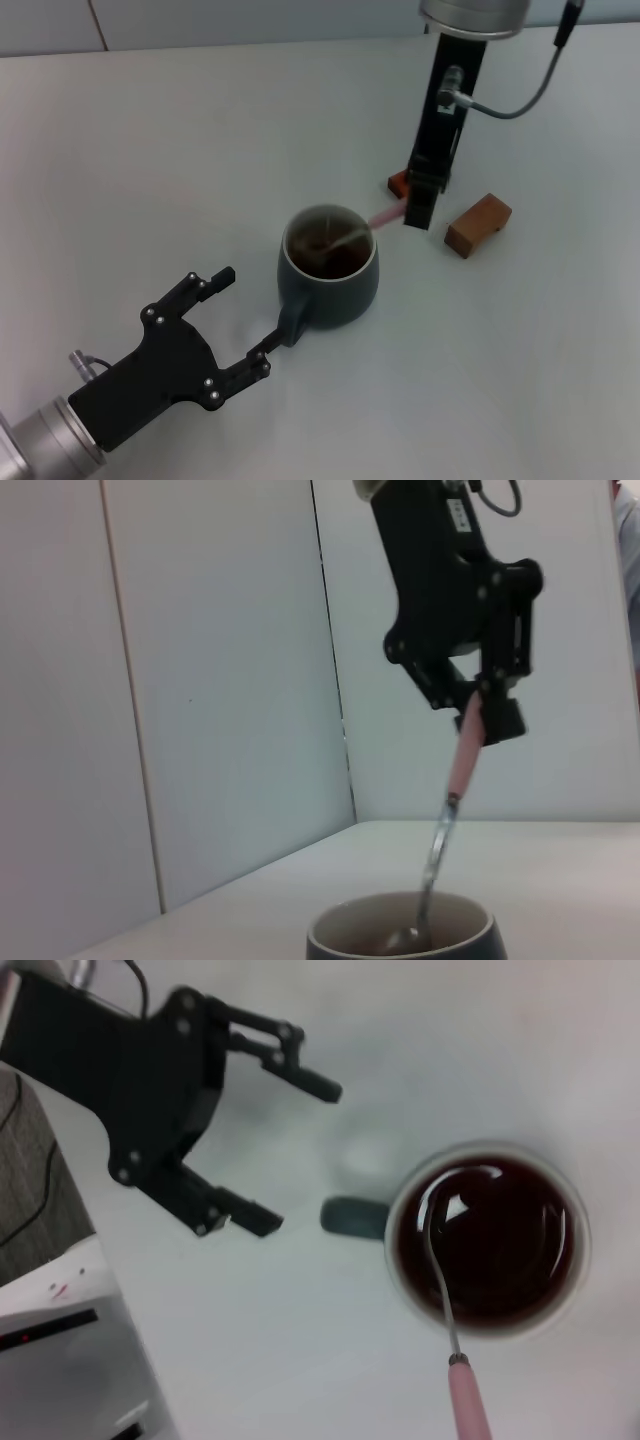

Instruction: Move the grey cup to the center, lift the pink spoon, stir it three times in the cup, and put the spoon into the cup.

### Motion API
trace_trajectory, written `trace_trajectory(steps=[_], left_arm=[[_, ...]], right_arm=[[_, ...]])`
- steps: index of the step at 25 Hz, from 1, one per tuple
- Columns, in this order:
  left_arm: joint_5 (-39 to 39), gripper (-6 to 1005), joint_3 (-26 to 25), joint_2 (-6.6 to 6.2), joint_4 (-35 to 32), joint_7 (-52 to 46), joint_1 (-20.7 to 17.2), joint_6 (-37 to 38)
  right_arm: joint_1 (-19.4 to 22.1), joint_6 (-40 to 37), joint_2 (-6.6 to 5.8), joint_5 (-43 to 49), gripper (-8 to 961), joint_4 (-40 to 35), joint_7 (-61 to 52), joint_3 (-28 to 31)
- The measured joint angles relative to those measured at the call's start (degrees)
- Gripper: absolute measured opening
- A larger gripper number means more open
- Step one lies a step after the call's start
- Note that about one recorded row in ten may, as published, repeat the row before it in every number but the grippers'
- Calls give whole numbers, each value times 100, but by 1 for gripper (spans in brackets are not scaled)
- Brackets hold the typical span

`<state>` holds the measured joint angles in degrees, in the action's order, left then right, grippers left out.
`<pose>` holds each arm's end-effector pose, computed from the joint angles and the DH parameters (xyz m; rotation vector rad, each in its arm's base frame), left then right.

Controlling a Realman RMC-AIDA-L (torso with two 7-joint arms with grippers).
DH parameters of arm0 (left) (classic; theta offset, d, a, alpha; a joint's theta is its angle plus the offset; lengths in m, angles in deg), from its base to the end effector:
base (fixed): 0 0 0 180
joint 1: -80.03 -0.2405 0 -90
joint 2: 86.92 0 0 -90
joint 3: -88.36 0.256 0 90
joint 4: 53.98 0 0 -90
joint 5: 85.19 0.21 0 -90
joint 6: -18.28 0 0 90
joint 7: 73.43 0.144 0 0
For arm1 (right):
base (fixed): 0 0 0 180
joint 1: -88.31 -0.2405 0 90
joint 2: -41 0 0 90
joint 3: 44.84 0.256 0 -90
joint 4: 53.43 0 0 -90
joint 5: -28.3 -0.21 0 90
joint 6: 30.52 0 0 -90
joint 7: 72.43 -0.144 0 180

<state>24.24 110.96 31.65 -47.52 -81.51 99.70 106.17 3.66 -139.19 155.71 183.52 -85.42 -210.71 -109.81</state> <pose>-0.2980 0.2103 -0.0857 -2.3489 -0.1514 -0.8729 0.0290 0.3926 -0.0061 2.8101 -0.6872 1.0922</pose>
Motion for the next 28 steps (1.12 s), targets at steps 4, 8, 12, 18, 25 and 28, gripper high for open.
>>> trace_trajectory(steps=[4,8,12,18,25,28], left_arm=[[6,802,5,-3,-5,0,-2,-33],[10,802,8,-10,-31,-6,-37,-44],[10,802,11,-10,-36,-12,-39,-50],[18,802,58,-13,-66,-154,-25,-58],[18,802,61,-23,-147,-221,-27,-25],[18,802,59,-25,-192,-226,-31,-18]], right_arm=[[-22,161,-47,160,116,0,-15,-19],[7,122,-57,280,118,1,-35,6],[34,27,24,196,120,-23,-21,70],[237,39,151,259,122,-451,-33,22],[770,-131,217,108,210,-1655,-147,363],[1171,-139,215,-245,368,-2468,-146,601]])
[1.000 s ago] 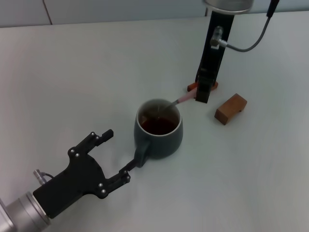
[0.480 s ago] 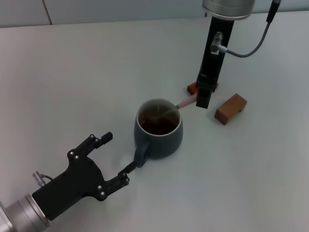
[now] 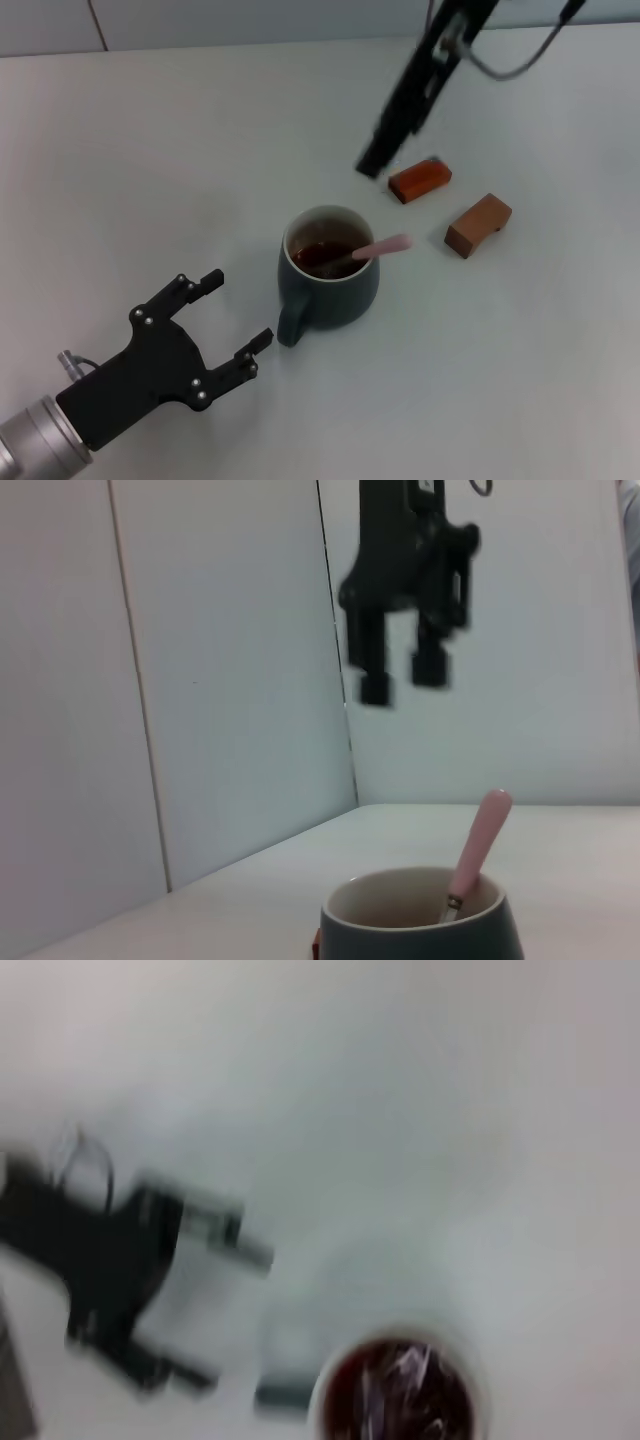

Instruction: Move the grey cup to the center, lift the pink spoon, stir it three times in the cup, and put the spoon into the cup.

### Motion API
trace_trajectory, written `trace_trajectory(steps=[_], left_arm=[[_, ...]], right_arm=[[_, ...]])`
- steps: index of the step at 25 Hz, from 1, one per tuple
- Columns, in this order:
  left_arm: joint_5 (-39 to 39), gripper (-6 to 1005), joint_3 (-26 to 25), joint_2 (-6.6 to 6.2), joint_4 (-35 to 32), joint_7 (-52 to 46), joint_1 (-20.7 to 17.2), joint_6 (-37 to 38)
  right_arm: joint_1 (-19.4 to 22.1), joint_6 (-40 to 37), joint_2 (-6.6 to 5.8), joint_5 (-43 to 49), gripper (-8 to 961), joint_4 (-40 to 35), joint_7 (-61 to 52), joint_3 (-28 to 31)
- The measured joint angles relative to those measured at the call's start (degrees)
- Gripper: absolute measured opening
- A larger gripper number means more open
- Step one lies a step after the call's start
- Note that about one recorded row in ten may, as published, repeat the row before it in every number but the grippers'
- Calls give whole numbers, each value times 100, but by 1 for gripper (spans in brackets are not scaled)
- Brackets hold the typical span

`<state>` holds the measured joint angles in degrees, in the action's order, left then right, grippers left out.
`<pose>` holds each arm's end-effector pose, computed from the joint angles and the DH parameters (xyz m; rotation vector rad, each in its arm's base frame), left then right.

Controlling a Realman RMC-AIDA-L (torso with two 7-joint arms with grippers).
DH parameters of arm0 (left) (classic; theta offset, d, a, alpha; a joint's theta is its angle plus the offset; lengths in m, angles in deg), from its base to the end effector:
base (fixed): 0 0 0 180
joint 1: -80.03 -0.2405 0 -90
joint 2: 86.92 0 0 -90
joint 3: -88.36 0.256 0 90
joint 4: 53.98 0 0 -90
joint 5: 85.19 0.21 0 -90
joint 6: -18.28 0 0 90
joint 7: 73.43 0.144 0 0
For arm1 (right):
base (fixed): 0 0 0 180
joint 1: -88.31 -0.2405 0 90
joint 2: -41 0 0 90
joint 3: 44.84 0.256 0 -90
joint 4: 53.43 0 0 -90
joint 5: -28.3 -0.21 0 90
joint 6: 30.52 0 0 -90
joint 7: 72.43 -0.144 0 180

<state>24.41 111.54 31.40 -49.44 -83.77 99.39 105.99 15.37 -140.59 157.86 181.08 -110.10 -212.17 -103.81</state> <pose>-0.3046 0.2119 -0.0809 -2.3651 -0.1678 -0.8517 0.0278 0.3980 0.0236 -2.9028 0.6766 -0.6652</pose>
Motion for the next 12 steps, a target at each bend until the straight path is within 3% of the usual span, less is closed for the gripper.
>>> trace_trajectory(steps=[4,7,9,10,11,12], left_arm=[[0,802,-24,-3,-87,-48,-18,10],[-1,802,-28,-4,-134,-90,-19,13],[-10,802,-32,-5,-262,-210,-20,14],[-28,802,-37,-10,-322,-284,-20,20],[-30,802,-39,-11,-344,-306,-21,30],[-30,802,-39,-11,-344,-306,-21,30]], right_arm=[[1121,297,-7,-1078,515,-1550,386,209],[2390,866,35,-2670,609,-2378,1077,291],[3267,1172,85,-3740,671,-2599,1627,285],[4052,1387,147,-4590,671,-2538,2301,267],[4052,1387,147,-4590,671,-2538,2301,267],[4418,1447,191,-4879,670,-2419,2688,252]])
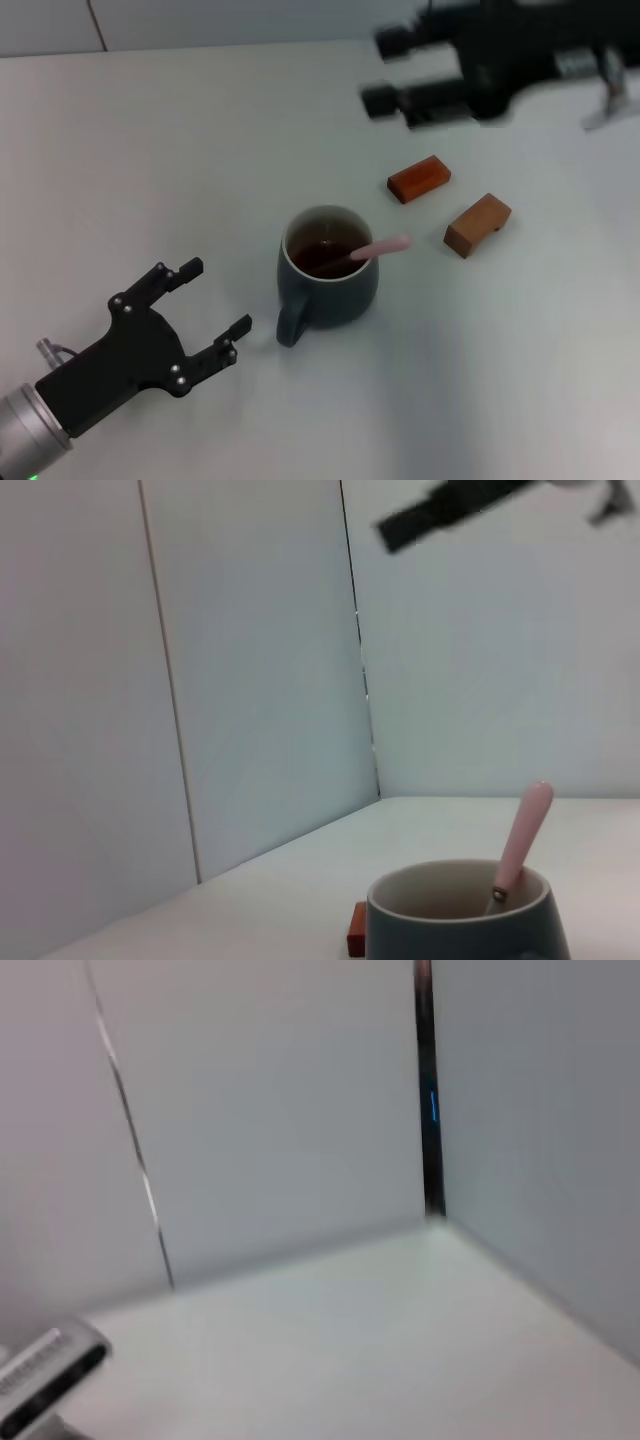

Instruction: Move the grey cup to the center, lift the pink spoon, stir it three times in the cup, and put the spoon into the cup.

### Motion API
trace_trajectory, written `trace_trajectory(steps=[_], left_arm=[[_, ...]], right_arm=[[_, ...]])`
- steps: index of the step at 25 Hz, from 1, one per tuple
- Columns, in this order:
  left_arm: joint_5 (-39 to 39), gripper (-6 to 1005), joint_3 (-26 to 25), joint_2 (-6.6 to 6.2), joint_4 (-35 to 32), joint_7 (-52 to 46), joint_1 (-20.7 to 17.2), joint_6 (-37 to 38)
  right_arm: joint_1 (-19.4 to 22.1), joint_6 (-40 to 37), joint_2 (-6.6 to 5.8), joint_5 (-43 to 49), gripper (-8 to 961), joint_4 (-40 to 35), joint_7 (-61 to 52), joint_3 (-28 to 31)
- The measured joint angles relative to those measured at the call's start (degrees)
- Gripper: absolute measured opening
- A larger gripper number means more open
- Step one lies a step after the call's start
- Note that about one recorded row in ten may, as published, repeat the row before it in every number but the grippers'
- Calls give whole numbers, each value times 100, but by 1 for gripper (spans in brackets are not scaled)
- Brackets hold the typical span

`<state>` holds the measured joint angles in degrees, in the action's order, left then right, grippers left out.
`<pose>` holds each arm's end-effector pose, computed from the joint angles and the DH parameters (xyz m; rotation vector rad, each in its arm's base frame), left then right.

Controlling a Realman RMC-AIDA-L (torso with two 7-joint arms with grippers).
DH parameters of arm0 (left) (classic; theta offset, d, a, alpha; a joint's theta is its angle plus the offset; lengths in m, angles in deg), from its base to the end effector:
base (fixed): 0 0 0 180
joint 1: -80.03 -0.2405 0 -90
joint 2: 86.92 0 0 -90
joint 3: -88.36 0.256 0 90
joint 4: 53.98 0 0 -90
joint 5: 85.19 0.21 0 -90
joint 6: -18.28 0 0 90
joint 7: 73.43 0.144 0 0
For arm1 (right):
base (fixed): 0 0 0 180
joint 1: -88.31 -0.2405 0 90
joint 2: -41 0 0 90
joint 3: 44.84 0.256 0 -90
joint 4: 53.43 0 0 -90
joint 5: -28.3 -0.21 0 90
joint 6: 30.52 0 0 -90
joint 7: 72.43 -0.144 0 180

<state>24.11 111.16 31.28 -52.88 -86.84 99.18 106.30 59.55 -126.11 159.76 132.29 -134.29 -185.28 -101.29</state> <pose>-0.3120 0.2197 -0.0700 -2.3536 -0.1787 -0.8288 0.1295 0.3375 0.0754 -2.8300 0.3508 0.6561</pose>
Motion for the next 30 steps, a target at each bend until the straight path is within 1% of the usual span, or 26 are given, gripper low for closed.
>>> trace_trajectory(steps=[2,4,7,8,9,13,14,17,18,20,25,30], left_arm=[[-1,802,-3,-2,-89,-71,-2,40],[8,802,5,0,-151,-125,-1,49],[8,802,5,0,-151,-125,-1,49],[11,802,25,1,-187,-154,20,50],[18,802,33,0,-228,-189,6,50],[28,802,41,0,-256,-213,-3,50],[78,802,144,0,-335,-282,-37,34],[93,802,216,1,-347,-290,-41,9],[97,802,397,6,-369,-341,-10,-41],[97,802,476,14,-380,-386,30,-77],[100,802,579,31,-371,-460,143,-210],[101,802,586,31,-370,-551,207,-254]], right_arm=[[489,77,44,-411,670,469,825,-19],[803,91,44,-710,670,1313,1826,-20],[977,72,27,-831,669,2418,2983,32],[1087,72,21,-818,669,3015,3760,42],[1087,72,21,-818,669,3015,3760,42],[1339,81,23,-828,668,4013,5201,50],[1387,114,25,-843,668,4246,5469,71],[1416,273,25,-853,668,4750,5945,167],[1394,363,23,-857,668,4929,6092,212],[1312,692,35,-861,667,5339,6442,257],[1209,1016,48,-865,666,5604,6622,224],[1166,1076,61,-882,667,5776,6838,267]])
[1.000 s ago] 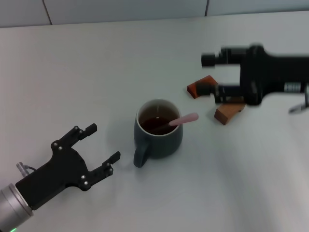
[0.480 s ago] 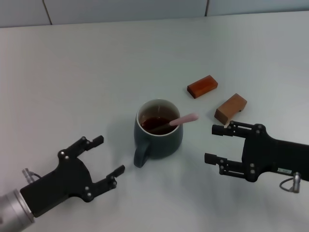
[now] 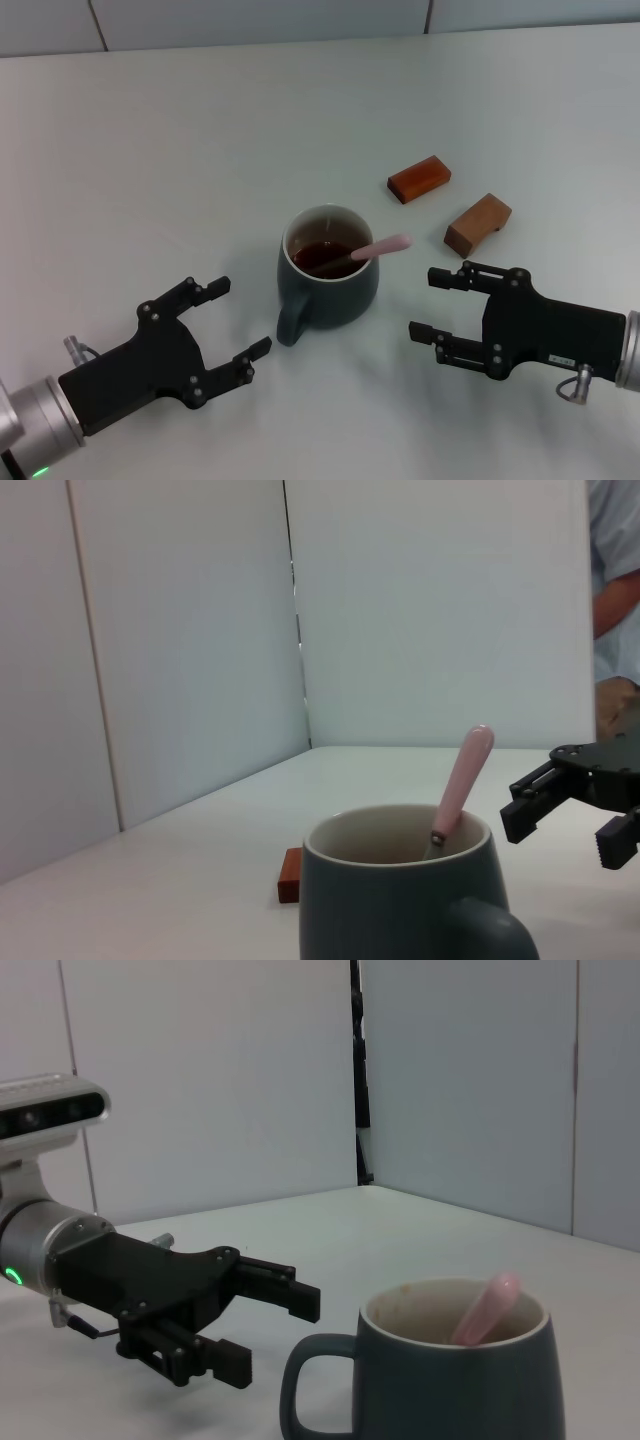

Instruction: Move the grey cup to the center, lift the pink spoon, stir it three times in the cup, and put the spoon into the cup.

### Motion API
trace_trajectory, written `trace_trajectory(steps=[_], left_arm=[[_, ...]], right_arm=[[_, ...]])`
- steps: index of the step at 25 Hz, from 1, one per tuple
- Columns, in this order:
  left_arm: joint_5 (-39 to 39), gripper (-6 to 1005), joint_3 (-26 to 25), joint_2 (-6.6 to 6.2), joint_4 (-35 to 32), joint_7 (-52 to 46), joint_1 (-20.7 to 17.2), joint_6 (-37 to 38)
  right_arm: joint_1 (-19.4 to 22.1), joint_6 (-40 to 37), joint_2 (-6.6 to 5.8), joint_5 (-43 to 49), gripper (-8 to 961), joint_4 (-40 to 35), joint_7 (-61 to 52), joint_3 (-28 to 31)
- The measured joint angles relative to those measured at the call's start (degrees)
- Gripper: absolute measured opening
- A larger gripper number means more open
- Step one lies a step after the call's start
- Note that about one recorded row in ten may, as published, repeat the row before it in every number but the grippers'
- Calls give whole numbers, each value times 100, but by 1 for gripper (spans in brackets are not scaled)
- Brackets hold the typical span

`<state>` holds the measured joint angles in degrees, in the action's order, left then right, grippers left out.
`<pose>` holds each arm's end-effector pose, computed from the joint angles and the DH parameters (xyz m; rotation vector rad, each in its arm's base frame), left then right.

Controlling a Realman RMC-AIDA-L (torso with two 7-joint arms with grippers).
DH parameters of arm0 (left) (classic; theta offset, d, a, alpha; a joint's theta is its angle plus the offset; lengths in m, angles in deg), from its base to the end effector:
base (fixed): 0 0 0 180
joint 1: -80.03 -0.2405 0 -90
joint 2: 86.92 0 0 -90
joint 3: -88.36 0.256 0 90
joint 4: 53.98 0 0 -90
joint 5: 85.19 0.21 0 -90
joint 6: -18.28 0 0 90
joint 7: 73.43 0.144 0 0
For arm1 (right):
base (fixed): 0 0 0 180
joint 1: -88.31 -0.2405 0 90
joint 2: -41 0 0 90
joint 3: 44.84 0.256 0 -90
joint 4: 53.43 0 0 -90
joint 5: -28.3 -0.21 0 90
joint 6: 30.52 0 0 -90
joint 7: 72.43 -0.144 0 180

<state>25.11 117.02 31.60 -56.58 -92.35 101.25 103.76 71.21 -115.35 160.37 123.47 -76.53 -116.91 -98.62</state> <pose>-0.3125 0.2277 -0.0757 -2.4953 -0.1755 -0.7759 0.3125 0.2482 -0.0496 -2.6182 0.3467 0.7481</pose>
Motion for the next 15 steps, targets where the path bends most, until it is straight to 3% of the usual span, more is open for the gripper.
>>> trace_trajectory(steps=[15], left_arm=[[0,802,-13,-3,-20,-210,73,-51]], right_arm=[[-6,28,8,-89,667,127,161,9]])
